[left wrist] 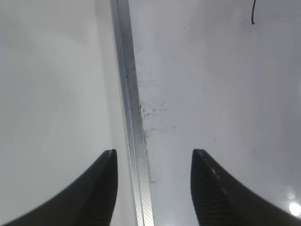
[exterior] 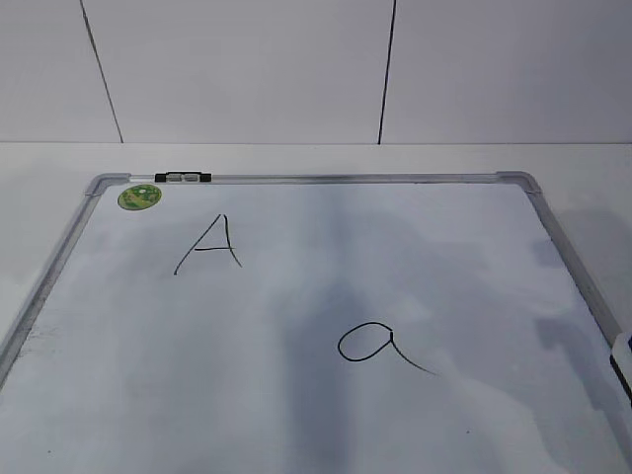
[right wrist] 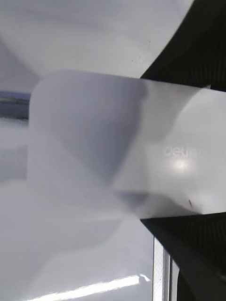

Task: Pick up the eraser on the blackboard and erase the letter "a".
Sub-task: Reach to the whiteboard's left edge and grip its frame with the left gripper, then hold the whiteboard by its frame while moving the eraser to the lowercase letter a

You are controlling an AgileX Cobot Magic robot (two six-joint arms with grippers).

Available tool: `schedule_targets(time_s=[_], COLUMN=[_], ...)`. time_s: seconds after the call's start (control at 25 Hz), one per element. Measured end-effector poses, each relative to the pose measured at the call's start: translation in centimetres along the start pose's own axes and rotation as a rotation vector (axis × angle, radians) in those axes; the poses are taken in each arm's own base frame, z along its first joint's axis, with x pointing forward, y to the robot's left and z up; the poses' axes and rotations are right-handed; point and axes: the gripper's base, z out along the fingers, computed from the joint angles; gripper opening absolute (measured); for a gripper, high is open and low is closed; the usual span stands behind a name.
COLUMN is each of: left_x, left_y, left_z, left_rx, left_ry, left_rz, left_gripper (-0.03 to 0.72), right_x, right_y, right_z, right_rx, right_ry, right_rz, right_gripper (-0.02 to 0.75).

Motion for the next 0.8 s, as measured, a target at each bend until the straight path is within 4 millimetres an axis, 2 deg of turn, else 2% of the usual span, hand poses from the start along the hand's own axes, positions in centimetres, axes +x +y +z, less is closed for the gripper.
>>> schedule_targets(time_s=[0.2, 0.32, 0.6, 0.8], left_x=[-2.9, -3.8, -4.3, -4.5], left_y=[0.3, 0.6, 1.3, 2.1], left_z=[1.9, 3.6, 6.9, 8.1], left_rx=[0.006, 0.007, 0.007, 0.0], left_ry=[0.075, 0.116, 0.184, 0.187], left_rz=[0.037, 0.036, 0.056, 0.046], left_gripper=[0.403, 0.421, 0.413, 0.406], right_x=[0.0, 0.0, -0.1, -0.1], right_y=[0.0, 0.0, 0.0, 0.1], right_z=[0.0, 0.0, 0.0, 0.0], right_rx=[0.0, 0.0, -0.002, -0.008], right_ry=[0.0, 0.0, -0.01, -0.015], right_rz=[0.0, 0.0, 0.001, 0.003], right_gripper=[0.573, 0.573, 0.573, 0.573])
